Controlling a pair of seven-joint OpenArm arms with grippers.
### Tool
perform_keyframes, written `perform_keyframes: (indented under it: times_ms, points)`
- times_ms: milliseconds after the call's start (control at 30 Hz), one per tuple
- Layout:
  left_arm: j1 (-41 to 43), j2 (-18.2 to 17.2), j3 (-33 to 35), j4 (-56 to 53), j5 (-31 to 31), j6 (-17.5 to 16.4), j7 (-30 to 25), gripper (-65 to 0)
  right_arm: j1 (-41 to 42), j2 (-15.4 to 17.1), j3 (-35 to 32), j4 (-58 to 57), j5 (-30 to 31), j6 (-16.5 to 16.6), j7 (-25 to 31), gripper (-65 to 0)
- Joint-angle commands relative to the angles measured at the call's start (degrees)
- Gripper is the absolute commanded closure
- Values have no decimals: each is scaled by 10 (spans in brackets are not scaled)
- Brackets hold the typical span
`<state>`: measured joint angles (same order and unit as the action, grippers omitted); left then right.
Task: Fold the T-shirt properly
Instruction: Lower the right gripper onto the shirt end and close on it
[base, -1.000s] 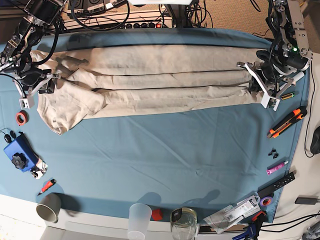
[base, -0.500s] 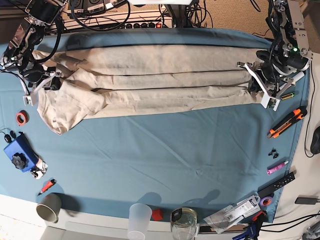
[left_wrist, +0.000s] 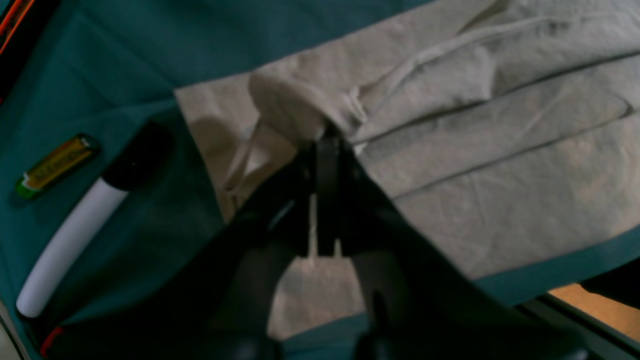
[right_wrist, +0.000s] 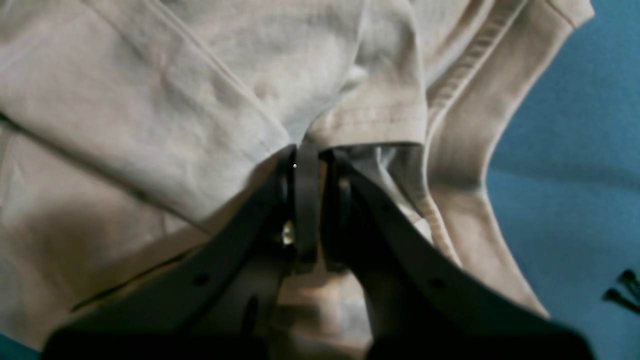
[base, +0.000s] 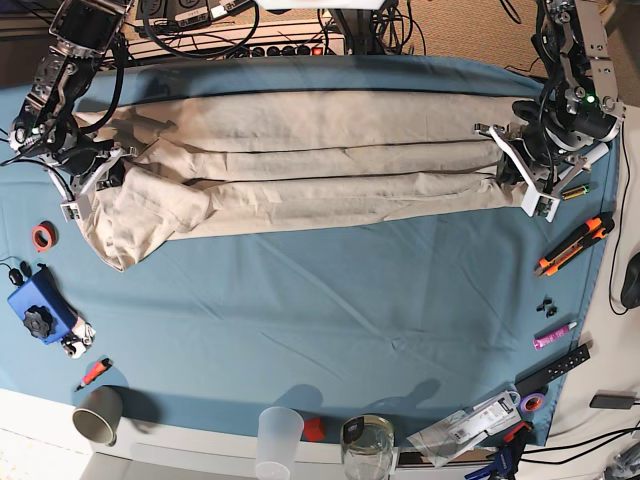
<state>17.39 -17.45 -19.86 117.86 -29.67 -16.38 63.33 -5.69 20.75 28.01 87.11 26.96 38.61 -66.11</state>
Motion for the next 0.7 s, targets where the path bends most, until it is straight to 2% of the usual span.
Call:
perform_keyframes:
  times_ms: [0,233,467,667]
  points:
    - [-4,-5,-3,10,-6,-2,-12,0,1,4,4,2,-22,-1,-16,0]
    - [-4,-5,-3,10,-6,-2,-12,0,1,4,58,2,-23,-1,-19,0]
    - [-4,-5,-3,10,-5,-2,-12,0,2,25,89,2,64,10,-76,-18]
    - [-4,-5,-3,10,-4,-2,-12,0,2,40,89,2,113,10,-77,-17]
